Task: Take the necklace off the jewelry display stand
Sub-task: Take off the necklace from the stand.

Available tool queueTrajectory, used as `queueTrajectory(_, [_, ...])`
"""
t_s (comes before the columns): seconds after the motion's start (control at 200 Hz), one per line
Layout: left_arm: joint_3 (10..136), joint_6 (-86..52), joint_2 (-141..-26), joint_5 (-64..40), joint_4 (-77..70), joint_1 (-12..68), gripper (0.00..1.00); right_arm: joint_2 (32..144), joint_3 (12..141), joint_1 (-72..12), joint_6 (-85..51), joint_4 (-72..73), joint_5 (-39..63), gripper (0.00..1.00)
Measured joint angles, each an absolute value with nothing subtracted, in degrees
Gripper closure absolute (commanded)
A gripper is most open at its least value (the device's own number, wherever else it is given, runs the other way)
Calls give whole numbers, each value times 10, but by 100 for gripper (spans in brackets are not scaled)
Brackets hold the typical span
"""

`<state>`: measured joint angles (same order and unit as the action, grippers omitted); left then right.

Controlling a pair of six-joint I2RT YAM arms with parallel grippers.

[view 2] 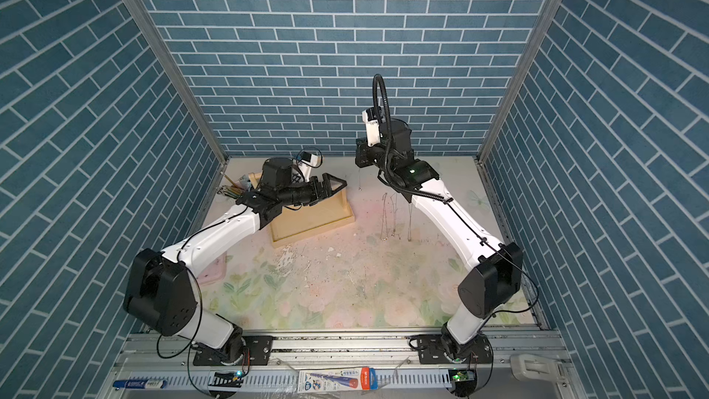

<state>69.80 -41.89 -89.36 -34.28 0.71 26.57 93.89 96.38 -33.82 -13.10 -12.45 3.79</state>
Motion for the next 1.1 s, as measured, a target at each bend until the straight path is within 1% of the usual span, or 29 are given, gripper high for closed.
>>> queueTrajectory(0.3, [744, -358, -919, -297, 45, 332, 1, 925, 957, -326, -120, -142, 39, 100])
queueTrajectory(0.5, [777, -322, -942, -266, 70, 362, 1, 919, 957, -324, -115, -150, 39, 100])
queueTrajectory(0.825, [798, -285, -955, -226, 97, 393, 1, 896, 956, -321, -102, -155, 42, 100])
queueTrajectory(1.1, [808, -273, -955, -214, 101, 396, 1, 880, 942, -317, -101, -160, 43, 100])
